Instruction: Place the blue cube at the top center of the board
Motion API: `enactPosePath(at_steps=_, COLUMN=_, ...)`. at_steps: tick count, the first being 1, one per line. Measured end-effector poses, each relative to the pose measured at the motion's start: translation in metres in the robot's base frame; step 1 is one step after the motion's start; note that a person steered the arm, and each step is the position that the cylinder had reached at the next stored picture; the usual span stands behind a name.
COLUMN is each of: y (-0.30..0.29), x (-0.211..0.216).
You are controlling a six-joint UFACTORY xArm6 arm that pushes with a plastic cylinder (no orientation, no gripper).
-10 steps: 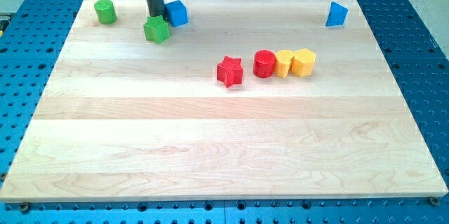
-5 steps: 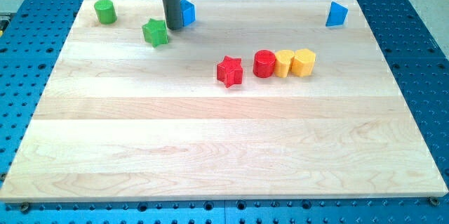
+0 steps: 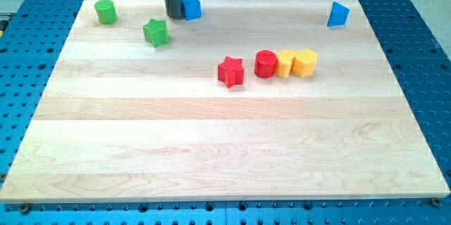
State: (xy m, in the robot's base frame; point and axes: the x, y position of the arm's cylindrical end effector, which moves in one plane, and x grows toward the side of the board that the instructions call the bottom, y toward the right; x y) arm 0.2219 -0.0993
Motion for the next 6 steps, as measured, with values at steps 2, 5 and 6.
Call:
enactPosePath(at_steps=2, y=0.013, x=-0.003)
enactPosePath(at_steps=5, y=0.067, x=0.007)
enactPosePath(at_steps=6, y=0.071, x=0.018)
